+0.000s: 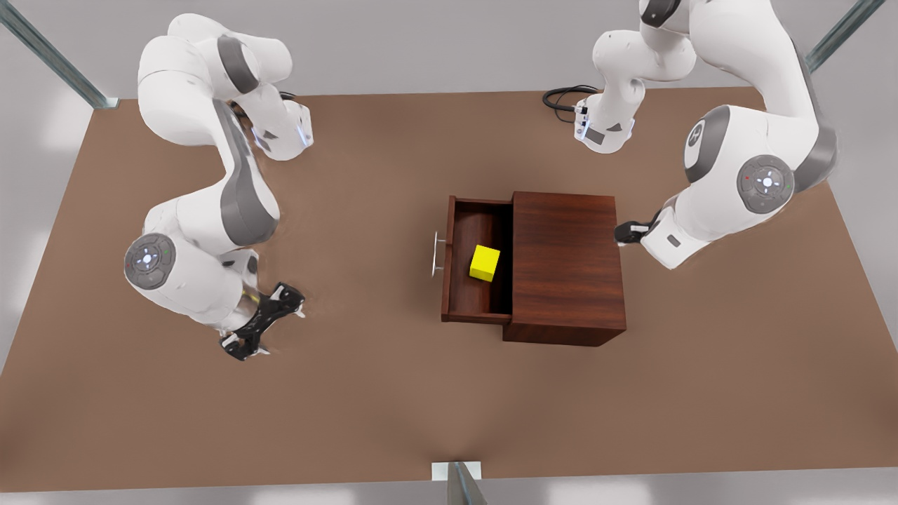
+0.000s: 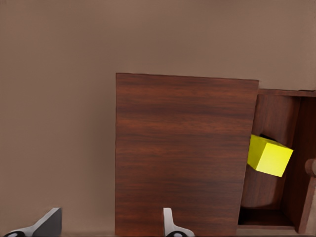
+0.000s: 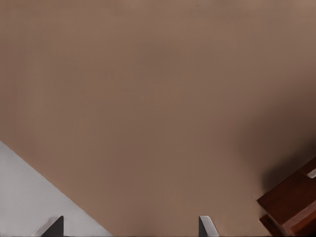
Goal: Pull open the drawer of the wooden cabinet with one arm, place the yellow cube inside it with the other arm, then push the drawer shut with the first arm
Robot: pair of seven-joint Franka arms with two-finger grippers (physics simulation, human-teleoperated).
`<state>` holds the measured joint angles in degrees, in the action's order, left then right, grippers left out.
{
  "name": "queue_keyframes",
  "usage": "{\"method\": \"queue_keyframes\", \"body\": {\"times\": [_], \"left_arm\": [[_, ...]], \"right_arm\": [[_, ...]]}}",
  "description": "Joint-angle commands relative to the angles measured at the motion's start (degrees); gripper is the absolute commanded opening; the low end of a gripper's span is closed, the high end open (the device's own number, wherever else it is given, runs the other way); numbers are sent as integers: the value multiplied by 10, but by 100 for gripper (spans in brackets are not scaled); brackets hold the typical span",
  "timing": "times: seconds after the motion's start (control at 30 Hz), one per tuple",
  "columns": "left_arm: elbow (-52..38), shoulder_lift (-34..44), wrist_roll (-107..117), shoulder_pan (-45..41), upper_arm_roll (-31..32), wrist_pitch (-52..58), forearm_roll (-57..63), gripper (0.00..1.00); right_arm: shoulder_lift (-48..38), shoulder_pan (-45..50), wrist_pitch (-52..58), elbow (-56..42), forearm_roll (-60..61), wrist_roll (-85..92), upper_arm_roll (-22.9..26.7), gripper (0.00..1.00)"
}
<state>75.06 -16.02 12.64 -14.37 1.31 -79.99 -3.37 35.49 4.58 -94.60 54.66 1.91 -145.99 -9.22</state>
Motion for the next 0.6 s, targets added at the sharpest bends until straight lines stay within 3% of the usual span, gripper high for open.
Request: {"method": "queue_keyframes", "body": {"times": [0.0, 0.03, 0.07, 0.13, 0.2, 0.33, 0.57], "left_arm": [[0, -9, 388, -80, 1, -31, 1, 100], [-6, -18, 523, -123, 1, -42, -9, 15], [-9, -24, 683, -158, 1, -71, -18, 0], [-19, -41, 914, -241, 0, -103, -14, 0], [-52, -93, 1149, -304, 0, -217, -9, 0], [-76, -178, 1376, -357, -2, -380, 13, 0], [-76, -274, 1439, -392, -10, -492, 56, 0]], "right_arm": [[-16, -79, 79, 21, -70, 740, -5, 100], [-65, -107, 37, 101, -82, 1009, -4, 100], [-126, -122, -43, 209, -81, 1240, 3, 100], [-230, -123, -39, 363, -77, 1460, 16, 100], [-292, -116, -34, 459, -74, 1484, 18, 100], [-265, -113, -59, 429, -81, 1441, 18, 100], [-248, -104, -59, 407, -80, 1434, 17, 100]]}}
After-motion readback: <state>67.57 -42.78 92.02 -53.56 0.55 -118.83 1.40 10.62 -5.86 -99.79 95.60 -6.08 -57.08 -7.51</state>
